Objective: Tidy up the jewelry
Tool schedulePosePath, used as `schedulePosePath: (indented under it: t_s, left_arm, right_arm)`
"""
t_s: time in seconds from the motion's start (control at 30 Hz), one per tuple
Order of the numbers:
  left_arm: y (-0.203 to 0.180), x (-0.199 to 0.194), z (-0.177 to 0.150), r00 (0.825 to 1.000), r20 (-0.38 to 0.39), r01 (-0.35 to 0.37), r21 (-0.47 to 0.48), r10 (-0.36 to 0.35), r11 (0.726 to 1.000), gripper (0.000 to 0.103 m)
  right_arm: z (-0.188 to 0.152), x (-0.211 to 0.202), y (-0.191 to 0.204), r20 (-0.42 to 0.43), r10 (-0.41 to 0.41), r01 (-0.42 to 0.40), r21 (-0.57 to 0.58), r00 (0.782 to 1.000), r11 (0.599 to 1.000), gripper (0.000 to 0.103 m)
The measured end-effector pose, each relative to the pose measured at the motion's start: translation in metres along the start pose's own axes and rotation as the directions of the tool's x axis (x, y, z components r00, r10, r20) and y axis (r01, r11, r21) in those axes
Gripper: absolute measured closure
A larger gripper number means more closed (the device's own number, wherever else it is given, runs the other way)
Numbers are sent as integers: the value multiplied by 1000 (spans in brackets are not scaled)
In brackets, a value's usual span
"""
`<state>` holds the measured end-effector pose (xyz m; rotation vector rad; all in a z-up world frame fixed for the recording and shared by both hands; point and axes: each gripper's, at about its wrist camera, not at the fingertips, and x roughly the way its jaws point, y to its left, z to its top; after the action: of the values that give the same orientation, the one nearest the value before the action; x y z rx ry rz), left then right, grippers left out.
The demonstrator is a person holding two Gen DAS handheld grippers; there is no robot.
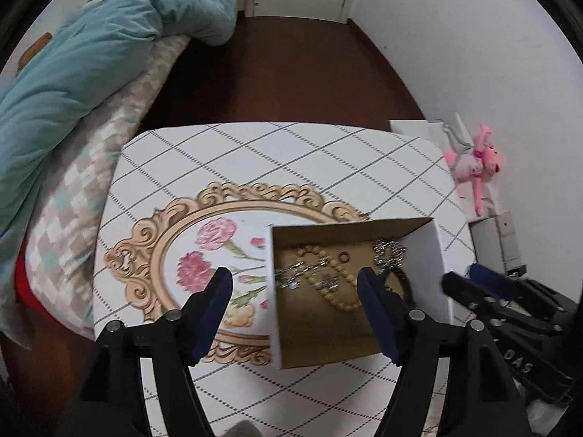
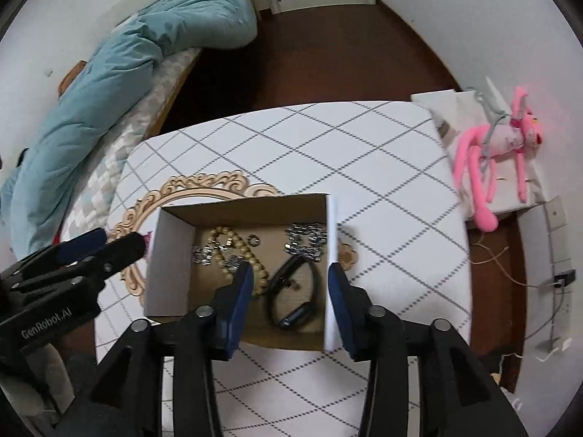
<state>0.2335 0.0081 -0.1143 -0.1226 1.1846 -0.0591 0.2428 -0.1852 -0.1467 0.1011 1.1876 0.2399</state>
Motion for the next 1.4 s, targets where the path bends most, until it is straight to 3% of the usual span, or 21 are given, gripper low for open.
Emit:
schedulePosePath:
  t_s: [0.07,0.17,0.23,0.27,0.3,0.53,0.8,1.2,1.4]
  left_arm:
    - [5,1,-6,1000,3,-26,-12,26,1000,33]
    - [10,2,-17,998,12,-61,-22,62,998,18]
    - [12,3,-24,997,17,-79,-29,80,996,17]
    - [13,5,-29,996,14,-87,-30,87,996,10]
    - [13,6,-32,996,13,-91,-29,91,995,0]
    - [7,5,-53,993,29,-116,-11,117,993,0]
    - [1,-20,-66,989,69,-127,-36,129,991,0]
    - [-12,-115,-90,969,207,-123,-57,133,991,0]
    - [-22,-168,-102,950,281,-129,-41,136,991,0]
  right_arm:
    - [-4,-5,1,16,-49,49,-11,999,999,37]
    - [-12,-8,2,27,-122,123,-35,992,992,10]
    - [-19,-6,3,17,-160,161,-50,987,986,3]
    - [-22,-4,3,9,-170,171,-51,985,984,1]
    - [-26,-2,2,5,-175,175,-52,985,983,1]
    - [-44,5,-1,-3,-212,212,-56,977,976,0]
    - [-56,-23,3,45,-226,228,-44,973,973,0]
    - [-86,-133,21,228,-226,234,-8,947,972,0]
    - [-104,-194,37,322,-225,242,-13,919,970,0]
